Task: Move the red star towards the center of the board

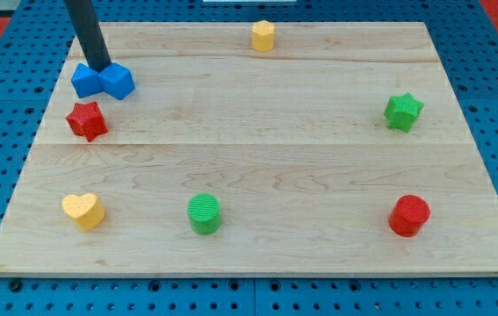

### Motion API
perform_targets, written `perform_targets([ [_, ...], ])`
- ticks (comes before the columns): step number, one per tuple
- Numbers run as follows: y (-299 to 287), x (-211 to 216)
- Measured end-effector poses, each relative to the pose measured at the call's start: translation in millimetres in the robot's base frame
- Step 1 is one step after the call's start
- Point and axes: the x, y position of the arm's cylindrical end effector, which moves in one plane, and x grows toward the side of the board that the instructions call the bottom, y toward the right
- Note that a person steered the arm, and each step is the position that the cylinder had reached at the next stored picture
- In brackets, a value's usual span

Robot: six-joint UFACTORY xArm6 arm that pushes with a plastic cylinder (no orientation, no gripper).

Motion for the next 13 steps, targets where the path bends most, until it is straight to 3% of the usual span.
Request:
perform_targets([
  [1,22.9,-30.4],
  [2,56.0,-26.7],
  [3,33.9,10.4],
  [4,49.6,20.4],
  [5,118.2,28.5],
  [6,162.2,89.5],
  [7,164.4,139.4],
  [9,164.4,163.5],
  [11,129.9,183.0],
  [13,-31.7,158.0],
])
